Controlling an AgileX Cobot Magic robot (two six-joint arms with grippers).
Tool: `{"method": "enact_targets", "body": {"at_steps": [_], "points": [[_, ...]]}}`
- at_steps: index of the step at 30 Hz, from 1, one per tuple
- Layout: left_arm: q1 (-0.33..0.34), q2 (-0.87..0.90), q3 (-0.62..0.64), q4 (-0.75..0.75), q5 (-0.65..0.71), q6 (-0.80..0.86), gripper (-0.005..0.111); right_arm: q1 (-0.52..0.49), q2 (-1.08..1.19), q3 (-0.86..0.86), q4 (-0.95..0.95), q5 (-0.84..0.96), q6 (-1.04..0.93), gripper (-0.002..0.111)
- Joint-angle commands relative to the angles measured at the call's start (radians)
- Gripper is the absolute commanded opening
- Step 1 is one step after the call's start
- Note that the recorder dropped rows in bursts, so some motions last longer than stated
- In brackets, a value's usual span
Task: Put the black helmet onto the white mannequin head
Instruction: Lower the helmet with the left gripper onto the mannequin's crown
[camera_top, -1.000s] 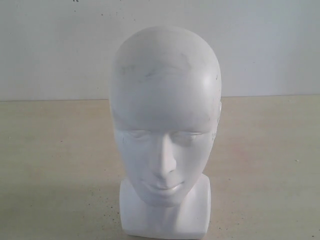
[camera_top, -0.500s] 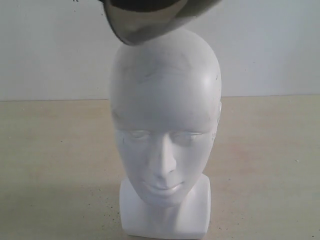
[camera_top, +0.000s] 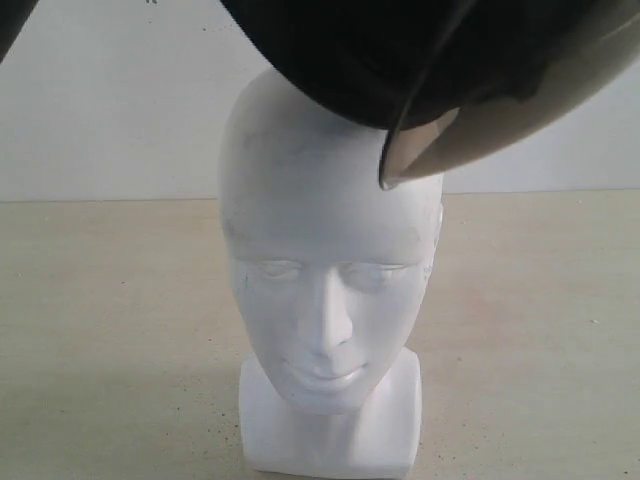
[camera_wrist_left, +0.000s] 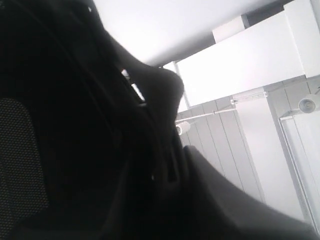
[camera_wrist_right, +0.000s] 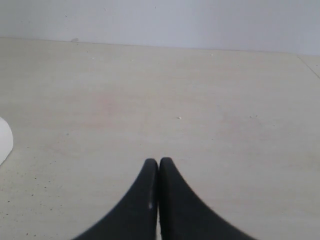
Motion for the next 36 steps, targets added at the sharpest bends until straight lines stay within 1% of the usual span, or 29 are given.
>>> {"method": "enact_targets", "body": {"at_steps": [1,7,10,21,25,31,36], "points": [[-0.002,-0.005,-0.019,-0.085,-0.091,-0.015,0.004,-0.002,-0.004,0.000,-0.003,-0.003,-0.003,0.000],[-0.002,0.001,-0.005,-0.152,-0.091,-0.017,0.004,-0.002,-0.004,0.000,-0.003,-0.003,-0.003,0.000],[-0.002,0.001,0.035,-0.184,-0.091,-0.017,0.004,-0.002,-0.004,0.000,-0.003,-0.003,-0.003,0.000],[-0.002,-0.001,0.124,-0.224,-0.091,-0.010,0.004,-0.002,-0.004,0.000,-0.003,-0.002,-0.003,0.000],[-0.002,-0.001,0.154,-0.272,-0.091,0.013,0.004,-0.002,-0.004,0.000,-0.003,-0.002,-0.003,0.000],[-0.002,-0.001,0.189,-0.316,-0.091,0.055,0.004,-0.002,-0.004,0.000,-0.003,-0.002,-0.003,0.000],[-0.002,-0.001,0.202,-0.318,-0.091,0.055,0.004,-0.002,-0.004,0.000,-0.003,-0.002,-0.003,0.000]]}}
